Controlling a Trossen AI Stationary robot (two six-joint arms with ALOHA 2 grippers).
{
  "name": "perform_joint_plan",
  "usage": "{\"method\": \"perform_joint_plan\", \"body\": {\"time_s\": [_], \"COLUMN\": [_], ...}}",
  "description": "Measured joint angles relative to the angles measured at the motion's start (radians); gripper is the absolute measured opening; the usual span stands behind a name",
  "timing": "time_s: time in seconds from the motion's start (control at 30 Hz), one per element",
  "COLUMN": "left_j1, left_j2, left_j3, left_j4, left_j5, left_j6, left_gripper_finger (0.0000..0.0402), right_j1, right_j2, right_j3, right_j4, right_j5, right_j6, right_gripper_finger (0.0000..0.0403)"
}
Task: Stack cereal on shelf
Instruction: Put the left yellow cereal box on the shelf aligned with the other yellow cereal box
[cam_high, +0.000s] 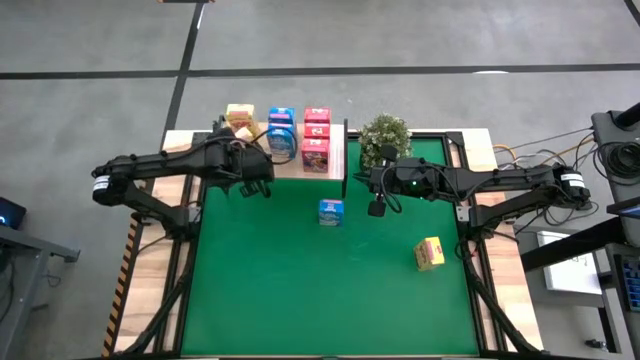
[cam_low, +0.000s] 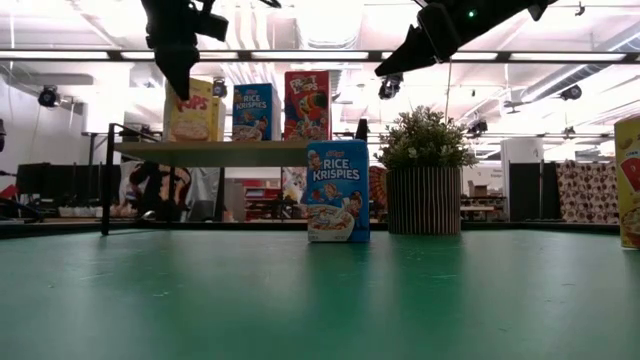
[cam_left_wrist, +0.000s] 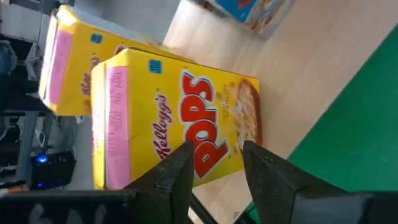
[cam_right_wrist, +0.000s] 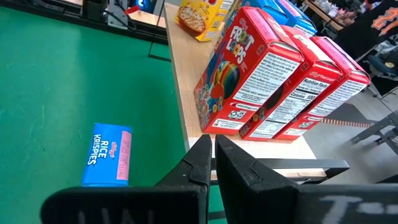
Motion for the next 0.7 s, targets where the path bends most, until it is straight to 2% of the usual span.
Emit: {"method": "perform_joint_plan", "body": {"time_s": [0.5,0.57,0.7], "left_j1": [0.023,0.012,0.001], "left_j2": [0.0,0.0,0.0], "left_j3": [0.008,0.035,0.157], "left_j4": [-0.064,-0.063,-0.062], "left_j5": [0.013,0.104,0.37], "left_j6": [-0.049,-0.019,0.098], "left_gripper_finger": [0.01,0.01,0.01], "right_j1": [0.0,0.0,0.0], "right_j2": [0.0,0.0,0.0], "right_j3": [0.0,0.0,0.0], "right_j4": [0.0,0.0,0.0], "right_j5": [0.0,0.0,0.0], "right_j6": [0.0,0.0,0.0], "right_gripper_finger": [0.0012,0.0012,0.0012]}}
